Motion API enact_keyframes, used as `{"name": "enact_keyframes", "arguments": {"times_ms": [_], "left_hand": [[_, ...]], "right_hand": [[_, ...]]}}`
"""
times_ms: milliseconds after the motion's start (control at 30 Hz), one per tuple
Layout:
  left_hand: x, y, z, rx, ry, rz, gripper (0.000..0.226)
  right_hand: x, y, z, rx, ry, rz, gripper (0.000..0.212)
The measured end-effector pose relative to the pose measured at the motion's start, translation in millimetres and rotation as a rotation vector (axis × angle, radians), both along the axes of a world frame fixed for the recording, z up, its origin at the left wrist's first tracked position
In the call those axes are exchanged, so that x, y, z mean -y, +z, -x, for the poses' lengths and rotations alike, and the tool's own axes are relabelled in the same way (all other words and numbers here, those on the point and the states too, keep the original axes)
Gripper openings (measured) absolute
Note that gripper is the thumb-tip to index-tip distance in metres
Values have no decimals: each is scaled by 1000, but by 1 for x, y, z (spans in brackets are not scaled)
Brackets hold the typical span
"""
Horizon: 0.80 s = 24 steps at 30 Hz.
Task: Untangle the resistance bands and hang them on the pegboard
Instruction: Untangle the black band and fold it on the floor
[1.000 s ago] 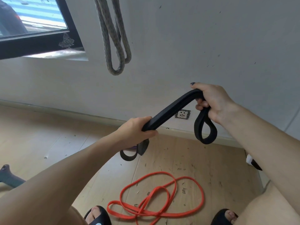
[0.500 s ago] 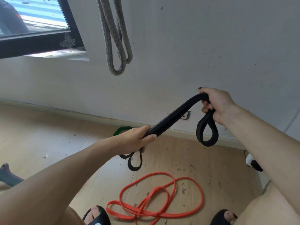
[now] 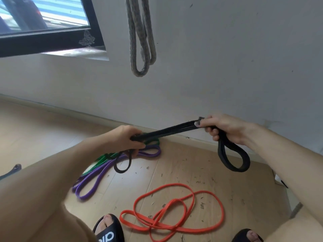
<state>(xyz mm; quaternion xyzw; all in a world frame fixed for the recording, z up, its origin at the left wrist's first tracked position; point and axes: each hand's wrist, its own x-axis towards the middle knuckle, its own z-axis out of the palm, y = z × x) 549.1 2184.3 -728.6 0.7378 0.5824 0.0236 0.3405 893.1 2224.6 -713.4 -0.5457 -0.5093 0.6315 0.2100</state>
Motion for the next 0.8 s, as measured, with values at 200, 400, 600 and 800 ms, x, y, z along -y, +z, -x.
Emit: {"name": "enact_keyframes", "arguments": {"times_ms": [200,400,600,800], "left_hand": [[-1,-4,69,-124,-1,20,20],[18,-50,132,-107,138,108,17],[40,-163,168,-85,158,234,23],[36,-255,176,-101,182,294,21]], "right_hand": [[12,-33,51,313,395,6,21],[-21,-80,126,298,443,7,8],[-52,-181,174,406,589,104,6],[-83,-276,202,645,710,-63,13]]}}
